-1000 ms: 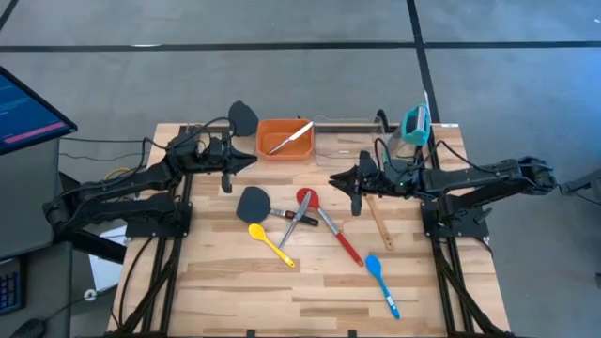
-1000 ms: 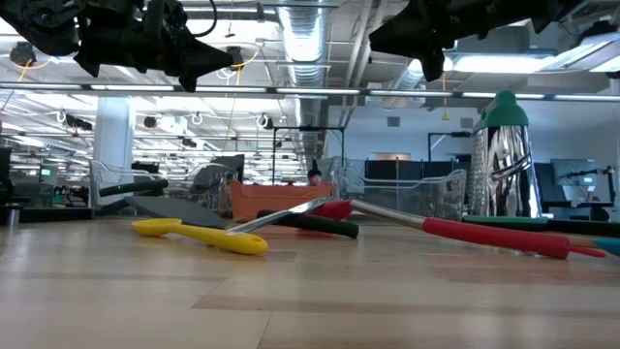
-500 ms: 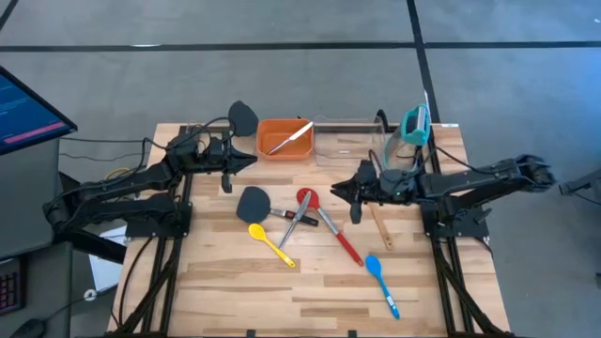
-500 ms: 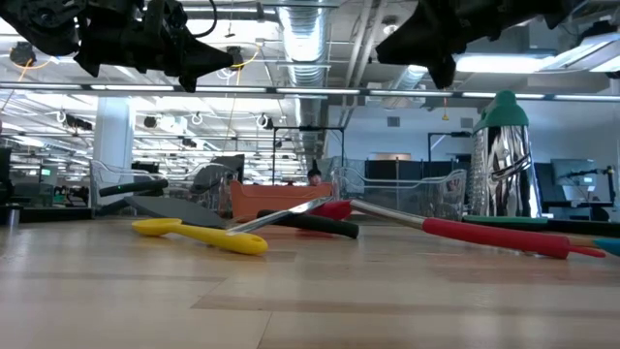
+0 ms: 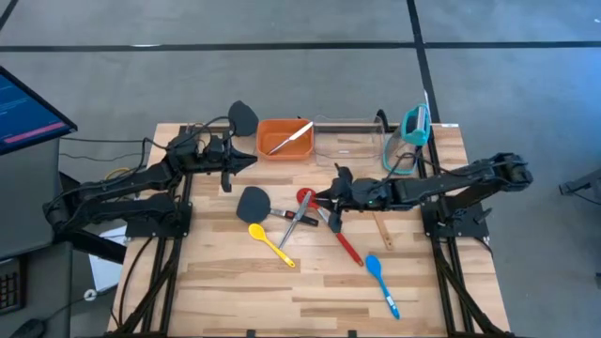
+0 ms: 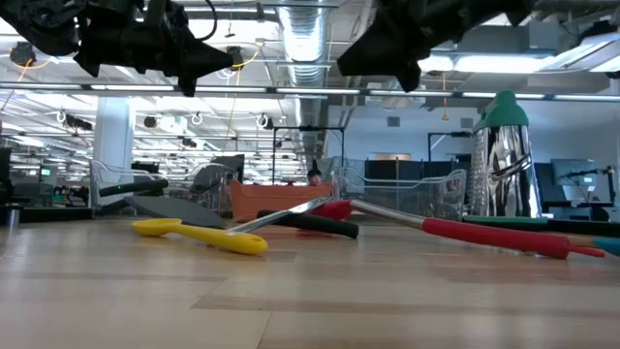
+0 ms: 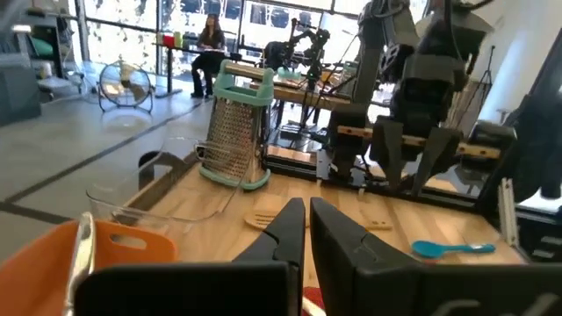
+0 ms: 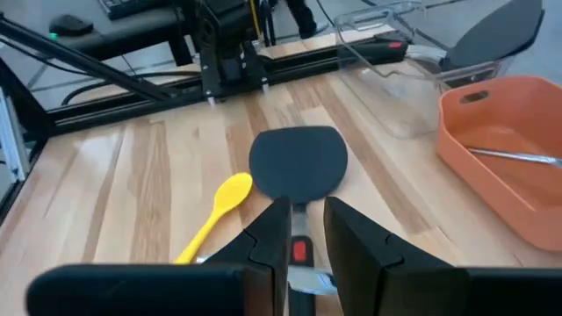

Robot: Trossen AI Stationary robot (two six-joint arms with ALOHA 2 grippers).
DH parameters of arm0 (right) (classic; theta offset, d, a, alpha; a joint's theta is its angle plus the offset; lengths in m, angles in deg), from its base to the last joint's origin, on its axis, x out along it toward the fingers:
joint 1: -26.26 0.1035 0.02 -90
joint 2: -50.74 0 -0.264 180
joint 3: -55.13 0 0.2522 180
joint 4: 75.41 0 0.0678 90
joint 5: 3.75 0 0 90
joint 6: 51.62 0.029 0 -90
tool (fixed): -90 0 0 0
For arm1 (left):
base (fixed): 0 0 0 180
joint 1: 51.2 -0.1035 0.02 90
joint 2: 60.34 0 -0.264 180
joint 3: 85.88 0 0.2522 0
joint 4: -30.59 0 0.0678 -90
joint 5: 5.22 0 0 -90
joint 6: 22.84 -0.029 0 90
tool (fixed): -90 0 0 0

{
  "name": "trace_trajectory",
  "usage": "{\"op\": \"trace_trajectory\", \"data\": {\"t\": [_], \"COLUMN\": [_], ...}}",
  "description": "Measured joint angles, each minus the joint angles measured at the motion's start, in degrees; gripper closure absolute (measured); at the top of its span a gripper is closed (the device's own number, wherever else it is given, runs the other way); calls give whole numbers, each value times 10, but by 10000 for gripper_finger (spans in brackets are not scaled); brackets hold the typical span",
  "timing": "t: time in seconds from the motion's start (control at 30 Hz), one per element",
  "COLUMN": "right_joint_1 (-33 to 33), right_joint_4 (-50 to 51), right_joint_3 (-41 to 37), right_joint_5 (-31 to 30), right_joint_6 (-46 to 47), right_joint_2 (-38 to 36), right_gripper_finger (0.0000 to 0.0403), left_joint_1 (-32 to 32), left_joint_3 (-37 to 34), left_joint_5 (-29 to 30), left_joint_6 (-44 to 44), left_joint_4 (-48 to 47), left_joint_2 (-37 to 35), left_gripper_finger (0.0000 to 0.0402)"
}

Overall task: Pick & Place Kitchen Items
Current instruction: Put the silver table knife into the orange bin

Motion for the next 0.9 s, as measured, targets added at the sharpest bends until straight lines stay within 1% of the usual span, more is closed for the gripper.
{"op": "trace_trajectory", "data": {"t": [0.1, 0.33, 0.53, 0.6, 0.7, 0.9], "right_joint_1": [0, 0, -1, -1, -1, -1], "right_joint_4": [18, 16, 13, 5, 2, -10], "right_joint_3": [21, 54, 61, 62, 62, 62], "right_joint_5": [0, -1, -2, -2, -2, -2], "right_joint_6": [-20, -110, -179, -192, -195, -196], "right_joint_2": [17, 61, 100, 110, 123, 127], "right_gripper_finger": [336, 336, 336, 336, 336, 336], "left_joint_1": [0, 0, 4, 14, 40, 94], "left_joint_3": [0, 0, 0, 0, 0, 0], "left_joint_5": [0, 0, 0, -10, -44, -48], "left_joint_6": [22, 25, 29, 43, 46, 44], "left_joint_4": [0, 2, 2, 2, 3, 3], "left_joint_2": [0, 0, 0, 0, 0, 0], "left_gripper_finger": [393, 393, 393, 393, 393, 393]}}
